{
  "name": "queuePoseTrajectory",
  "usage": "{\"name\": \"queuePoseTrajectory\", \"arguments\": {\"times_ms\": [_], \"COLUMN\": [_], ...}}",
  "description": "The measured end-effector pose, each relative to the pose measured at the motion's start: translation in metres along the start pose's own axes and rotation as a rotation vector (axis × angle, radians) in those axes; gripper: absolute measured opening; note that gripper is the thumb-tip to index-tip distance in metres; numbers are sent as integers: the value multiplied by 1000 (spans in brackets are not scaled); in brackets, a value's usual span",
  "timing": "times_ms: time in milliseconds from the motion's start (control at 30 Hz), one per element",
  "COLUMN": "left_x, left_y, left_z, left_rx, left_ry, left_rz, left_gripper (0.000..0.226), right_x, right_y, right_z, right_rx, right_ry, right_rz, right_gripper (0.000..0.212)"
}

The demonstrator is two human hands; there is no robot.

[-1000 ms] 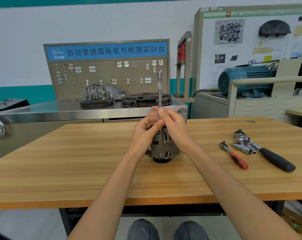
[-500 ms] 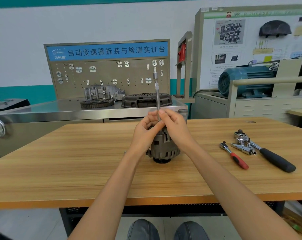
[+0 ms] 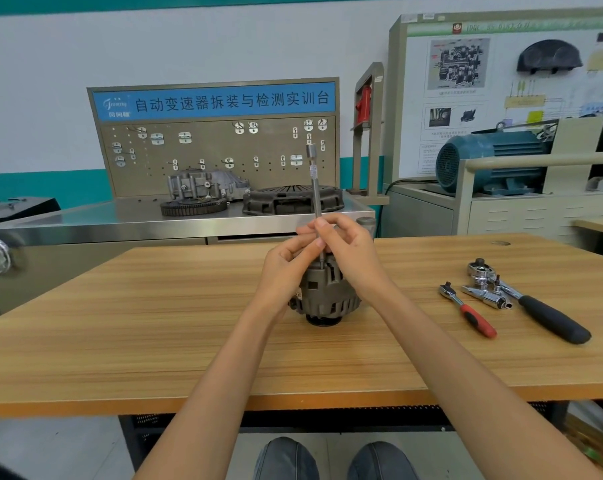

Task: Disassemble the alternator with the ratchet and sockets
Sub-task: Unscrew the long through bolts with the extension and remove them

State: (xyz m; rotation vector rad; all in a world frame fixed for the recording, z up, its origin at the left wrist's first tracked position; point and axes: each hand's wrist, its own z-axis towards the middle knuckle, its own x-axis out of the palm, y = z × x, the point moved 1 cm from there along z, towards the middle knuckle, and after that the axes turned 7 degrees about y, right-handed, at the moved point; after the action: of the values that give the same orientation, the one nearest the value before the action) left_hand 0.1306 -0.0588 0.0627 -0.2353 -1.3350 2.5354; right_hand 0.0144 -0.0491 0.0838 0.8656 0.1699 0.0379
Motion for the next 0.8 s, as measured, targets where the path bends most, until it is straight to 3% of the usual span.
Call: {"name": "queuePoseTrajectory", "arguments": {"times_ms": [567,800], "left_x": [1,2], "left_y": [2,1], "left_z": [0,2], "left_rx": [19,1], "left_ry": [12,4], "left_rz": [19,10], "left_gripper": [18,11], "right_x": [0,2], "right_y": [0,0], "right_z": [1,1], "right_rx": [-7,31], "right_ry": [3,6], "right_rz": [-52,31], "right_gripper": [19,25]}}
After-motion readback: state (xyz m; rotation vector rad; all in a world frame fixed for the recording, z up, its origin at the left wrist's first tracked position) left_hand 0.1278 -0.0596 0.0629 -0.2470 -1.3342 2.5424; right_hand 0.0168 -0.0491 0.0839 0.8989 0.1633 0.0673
